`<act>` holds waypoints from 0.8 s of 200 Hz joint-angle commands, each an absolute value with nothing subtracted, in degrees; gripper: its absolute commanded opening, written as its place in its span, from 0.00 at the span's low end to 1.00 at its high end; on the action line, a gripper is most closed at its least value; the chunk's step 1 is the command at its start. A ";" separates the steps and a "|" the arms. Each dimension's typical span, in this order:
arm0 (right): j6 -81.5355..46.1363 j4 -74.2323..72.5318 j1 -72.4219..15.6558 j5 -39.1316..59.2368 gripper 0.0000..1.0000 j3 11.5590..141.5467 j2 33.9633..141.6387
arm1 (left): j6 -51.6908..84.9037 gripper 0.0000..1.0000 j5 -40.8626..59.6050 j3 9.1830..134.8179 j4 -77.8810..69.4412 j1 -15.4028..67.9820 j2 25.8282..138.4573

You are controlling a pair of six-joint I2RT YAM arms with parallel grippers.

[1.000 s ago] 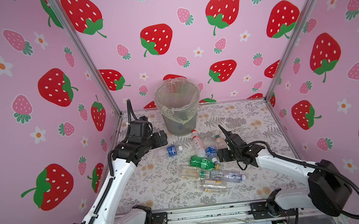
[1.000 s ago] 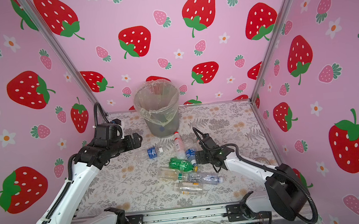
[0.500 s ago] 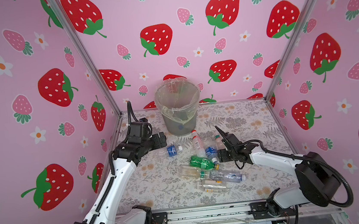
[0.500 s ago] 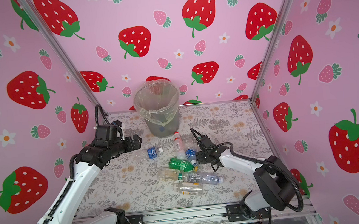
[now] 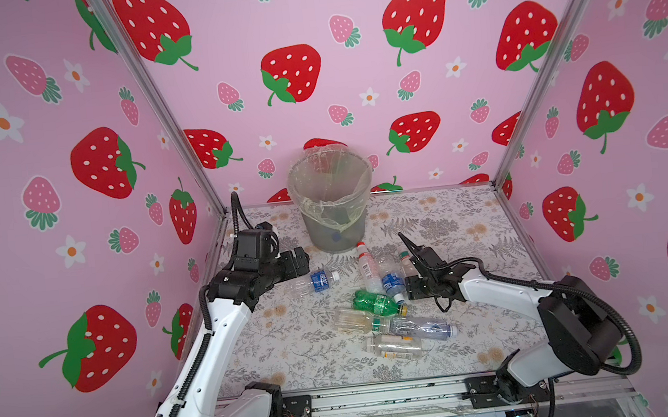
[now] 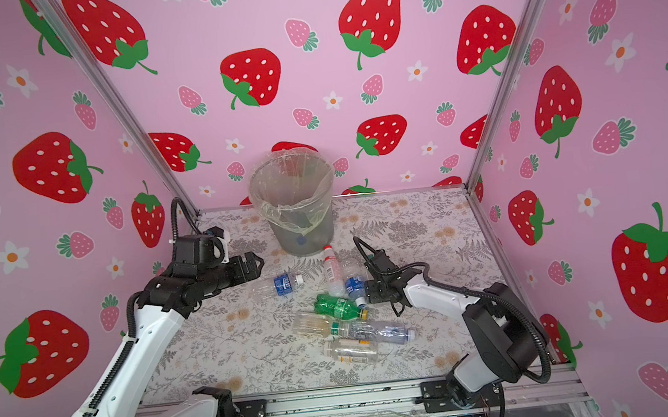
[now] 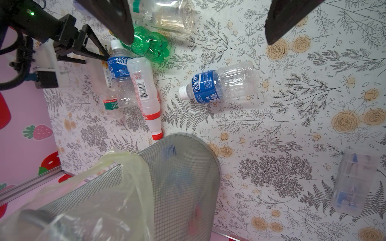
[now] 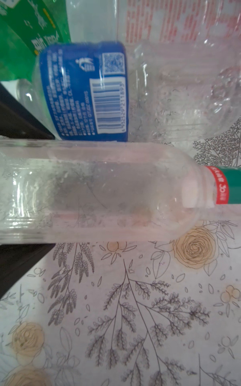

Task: Throw the plastic bottles in the bin
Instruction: 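Close the right gripper around the clear green-capped bottle, then lift the green-capped bottle with the right gripper toward the wastebasket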

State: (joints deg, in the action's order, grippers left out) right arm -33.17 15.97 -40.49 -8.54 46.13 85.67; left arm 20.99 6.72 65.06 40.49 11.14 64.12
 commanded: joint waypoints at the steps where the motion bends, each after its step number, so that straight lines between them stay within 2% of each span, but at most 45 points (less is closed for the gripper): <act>1: -33.22 16.35 -40.08 -9.56 0.70 47.37 86.48 | 21.25 0.99 7.47 64.55 40.53 10.55 64.18; 70: -32.43 15.18 -39.38 -9.41 0.61 46.67 86.74 | 22.68 0.99 12.21 64.25 39.55 6.95 65.67; 160: -33.84 14.83 -38.96 -11.21 0.54 49.13 85.98 | 23.92 0.99 15.37 62.42 38.69 2.47 65.49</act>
State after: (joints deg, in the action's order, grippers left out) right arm -32.93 14.57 -39.24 -8.93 46.81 86.74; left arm 23.29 13.61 63.20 39.24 3.66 65.76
